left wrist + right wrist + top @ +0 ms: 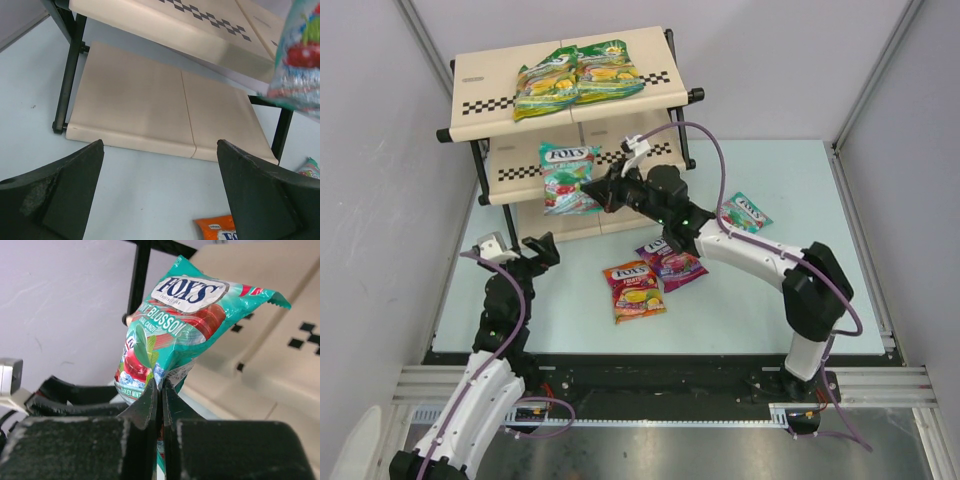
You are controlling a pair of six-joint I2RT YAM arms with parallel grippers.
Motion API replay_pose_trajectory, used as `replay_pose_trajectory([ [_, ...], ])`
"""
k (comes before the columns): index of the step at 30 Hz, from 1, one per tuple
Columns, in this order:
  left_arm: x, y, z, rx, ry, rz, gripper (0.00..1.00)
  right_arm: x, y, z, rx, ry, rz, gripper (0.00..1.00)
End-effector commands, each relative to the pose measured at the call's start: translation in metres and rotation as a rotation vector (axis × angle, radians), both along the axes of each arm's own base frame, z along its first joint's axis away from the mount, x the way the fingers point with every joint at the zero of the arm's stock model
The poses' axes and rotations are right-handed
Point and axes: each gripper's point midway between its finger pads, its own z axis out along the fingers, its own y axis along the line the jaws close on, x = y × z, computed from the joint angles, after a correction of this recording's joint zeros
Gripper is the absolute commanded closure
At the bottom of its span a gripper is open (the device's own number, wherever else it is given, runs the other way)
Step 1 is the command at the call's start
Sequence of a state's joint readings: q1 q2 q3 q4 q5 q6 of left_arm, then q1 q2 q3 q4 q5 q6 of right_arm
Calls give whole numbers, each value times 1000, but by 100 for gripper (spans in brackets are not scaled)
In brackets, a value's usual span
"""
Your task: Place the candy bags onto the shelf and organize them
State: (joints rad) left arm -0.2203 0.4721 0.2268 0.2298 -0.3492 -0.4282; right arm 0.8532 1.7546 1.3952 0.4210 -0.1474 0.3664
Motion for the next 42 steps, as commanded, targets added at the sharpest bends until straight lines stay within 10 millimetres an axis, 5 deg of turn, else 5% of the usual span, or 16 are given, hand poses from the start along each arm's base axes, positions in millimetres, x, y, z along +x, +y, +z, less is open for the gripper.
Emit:
replay_pose_trajectory([
  [1,0,-6,7,-23,-39,-31,0,5,13,81,198,-156,45,100],
  [17,0,-11,10,-23,-60,-62,0,59,44,54,229,-228,23,100],
  [19,0,-11,10,-21,-61,-63,0,65,49,52,226,-235,33,80],
  [21,0,-11,8,-21,-58,-63,0,66,48,50,225,-243,43,42],
  [24,-1,-12,9,-21,-65,-68,0,60,25,68,250,-288,-21,27],
  [25,-2,-12,8,-22,-66,-68,0,58,18,44,215,-256,-39,26],
  [26,-2,-12,8,-21,-67,-72,0,52,1,68,246,-280,-77,25],
  [28,-2,-13,12,-22,-74,-74,0,48,-17,47,203,-233,-114,24],
  [29,-2,-13,11,-21,-69,-77,0,41,-33,61,204,-251,-149,24],
  [31,-2,-14,13,-23,-72,-85,0,29,-48,55,156,-231,-187,24],
  [32,-3,-15,12,-25,-69,-89,0,31,-64,26,88,-193,-273,24],
  [33,-3,-16,13,-26,-72,-95,0,19,-86,43,89,-194,-328,24],
  [34,-4,-17,13,-28,-71,-100,0,17,-101,34,62,-166,-391,24],
  [37,-5,-18,9,-29,-65,-106,0,21,-177,5,7,5,-694,24],
  [38,-5,-18,9,-30,-65,-108,0,34,-219,-6,8,73,-862,22],
  [42,-5,-22,7,-40,-61,-125,0,35,-331,-94,-45,405,-1201,20],
])
